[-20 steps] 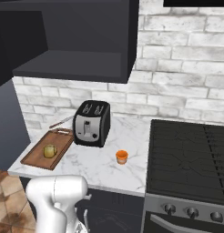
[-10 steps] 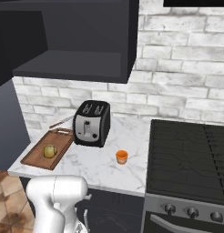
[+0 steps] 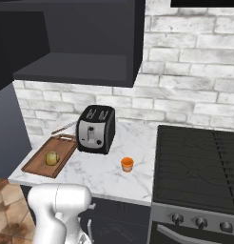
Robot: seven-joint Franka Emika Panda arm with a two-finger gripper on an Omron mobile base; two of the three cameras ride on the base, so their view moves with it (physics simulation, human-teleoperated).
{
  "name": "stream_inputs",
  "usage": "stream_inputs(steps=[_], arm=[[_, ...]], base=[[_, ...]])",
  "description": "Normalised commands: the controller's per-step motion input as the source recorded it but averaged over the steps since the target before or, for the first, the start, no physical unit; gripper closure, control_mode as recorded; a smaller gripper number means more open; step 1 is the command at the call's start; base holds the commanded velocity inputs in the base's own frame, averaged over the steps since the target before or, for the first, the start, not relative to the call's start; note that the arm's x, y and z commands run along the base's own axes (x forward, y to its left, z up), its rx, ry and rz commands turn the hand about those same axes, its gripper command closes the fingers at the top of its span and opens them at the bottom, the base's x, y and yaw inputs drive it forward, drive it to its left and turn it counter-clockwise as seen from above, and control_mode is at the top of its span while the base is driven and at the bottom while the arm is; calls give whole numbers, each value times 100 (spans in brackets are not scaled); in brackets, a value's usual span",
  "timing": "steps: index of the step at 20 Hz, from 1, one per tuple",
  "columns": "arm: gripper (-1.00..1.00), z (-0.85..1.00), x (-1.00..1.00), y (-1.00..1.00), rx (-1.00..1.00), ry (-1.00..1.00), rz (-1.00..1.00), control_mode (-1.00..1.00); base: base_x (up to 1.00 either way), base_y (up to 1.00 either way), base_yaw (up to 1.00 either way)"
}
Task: Pick the bread, place it on the cutting board, pick the jam, place it on the counter, and close the cabinet.
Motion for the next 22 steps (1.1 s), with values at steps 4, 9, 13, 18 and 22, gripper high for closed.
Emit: stream_inputs(steps=[4,9,13,18,22], arm=[[-100,0,-15,0,0,-19,6,-100],[-100,0,-12,0,0,-21,7,-100],[-100,0,-11,0,0,-20,8,-100],[-100,-5,-7,0,0,-17,7,-100],[-100,-8,-6,0,0,-18,6,-100]], base=[[0,0,0],[0,0,0],[0,0,0],[0,0,0],[0,0,0]])
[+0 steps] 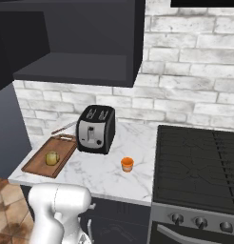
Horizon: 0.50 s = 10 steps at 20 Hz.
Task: Pick the bread, place it on the cutting board, pick the jam, place it on the counter, and close the cabinet.
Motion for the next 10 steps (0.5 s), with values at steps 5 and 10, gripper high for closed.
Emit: stream_inputs(steps=[5,10], arm=[[-100,-9,-1,0,0,-14,5,-100],[-100,-5,0,0,0,-10,5,-100]], base=[[0,0,0],[0,0,0]])
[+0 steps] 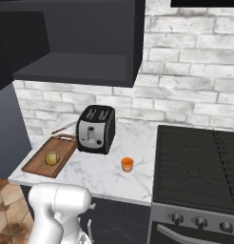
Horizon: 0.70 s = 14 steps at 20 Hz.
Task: Pick the bread, place it on the cutting board, pick the jam, place it on the counter, and close the cabinet.
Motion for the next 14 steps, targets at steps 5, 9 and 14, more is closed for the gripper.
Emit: stream_inputs(steps=[5,9,14], arm=[[-100,-2,0,0,0,-6,3,-100],[-100,0,0,0,0,-3,1,-100],[-100,-2,0,0,0,-3,1,-100]], base=[[0,0,0],[0,0,0],[0,0,0]])
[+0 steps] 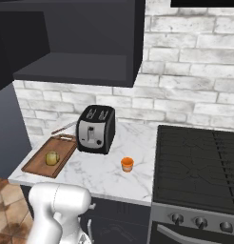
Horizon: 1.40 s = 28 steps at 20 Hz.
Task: Pick the bread, place it on the cutting board, pick the jam, place it on the counter, and close the cabinet.
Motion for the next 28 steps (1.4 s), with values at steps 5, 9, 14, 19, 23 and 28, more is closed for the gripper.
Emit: stream_inputs(steps=[5,9,14,19,23,28], arm=[[-100,-3,0,8,0,-1,0,-100],[-100,-4,0,13,0,-2,0,-100],[-100,-4,0,13,0,-1,0,-100],[-100,-1,0,10,0,-1,0,-100],[-100,0,0,9,0,-1,0,-100],[-100,0,0,9,0,0,0,-100]], base=[[0,0,0],[0,0,0],[0,0,0],[0,0,0],[0,0,0],[0,0,0]])
